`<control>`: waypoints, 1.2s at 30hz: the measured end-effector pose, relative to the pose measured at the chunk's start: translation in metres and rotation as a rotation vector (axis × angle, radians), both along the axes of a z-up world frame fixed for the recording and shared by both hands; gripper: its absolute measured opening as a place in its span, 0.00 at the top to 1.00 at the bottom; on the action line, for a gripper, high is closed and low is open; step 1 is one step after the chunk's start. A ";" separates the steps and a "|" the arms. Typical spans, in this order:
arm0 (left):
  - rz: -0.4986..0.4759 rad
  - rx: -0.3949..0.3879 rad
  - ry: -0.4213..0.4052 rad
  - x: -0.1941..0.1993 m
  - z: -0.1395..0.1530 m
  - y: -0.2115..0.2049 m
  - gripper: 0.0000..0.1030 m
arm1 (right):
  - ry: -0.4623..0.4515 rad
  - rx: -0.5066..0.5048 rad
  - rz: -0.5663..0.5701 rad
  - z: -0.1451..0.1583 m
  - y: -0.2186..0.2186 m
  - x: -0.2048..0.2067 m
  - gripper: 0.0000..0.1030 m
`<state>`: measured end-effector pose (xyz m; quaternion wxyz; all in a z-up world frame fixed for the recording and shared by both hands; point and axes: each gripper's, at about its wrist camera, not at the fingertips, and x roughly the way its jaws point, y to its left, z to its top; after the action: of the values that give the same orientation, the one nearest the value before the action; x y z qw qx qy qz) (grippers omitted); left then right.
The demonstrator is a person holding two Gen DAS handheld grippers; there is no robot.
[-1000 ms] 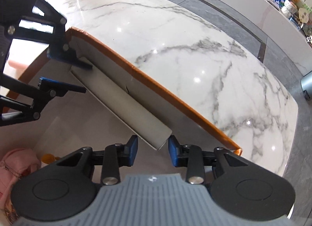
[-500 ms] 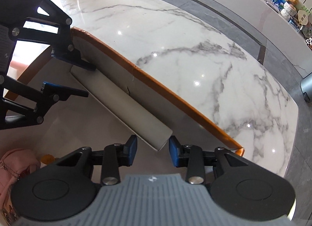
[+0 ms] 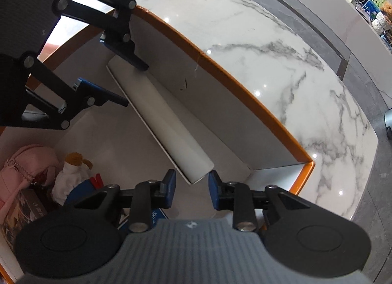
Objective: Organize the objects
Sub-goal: 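Lower the white case flat into the box and open the grippers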
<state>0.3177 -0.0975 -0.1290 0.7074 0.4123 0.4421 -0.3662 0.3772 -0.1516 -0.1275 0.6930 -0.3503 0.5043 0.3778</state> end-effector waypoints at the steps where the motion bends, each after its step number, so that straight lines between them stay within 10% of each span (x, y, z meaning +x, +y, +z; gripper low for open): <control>1: 0.018 -0.015 0.018 0.005 0.001 0.002 0.64 | -0.011 -0.010 0.005 0.000 0.002 0.001 0.70; 11: 0.086 -0.061 0.102 0.029 0.006 0.011 0.65 | -0.069 -0.021 -0.013 -0.007 0.010 0.011 0.61; 24: -0.018 -0.024 0.217 0.019 0.005 0.015 0.62 | 0.130 -0.033 -0.017 0.000 0.000 0.008 0.70; 36: -0.059 -0.047 -0.043 -0.002 0.009 0.026 0.61 | 0.053 -0.001 -0.106 -0.009 0.008 0.027 0.67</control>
<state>0.3159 -0.0711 -0.1195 0.7152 0.4162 0.4054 -0.3884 0.4043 -0.1436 -0.1360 0.6983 -0.3133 0.5405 0.3495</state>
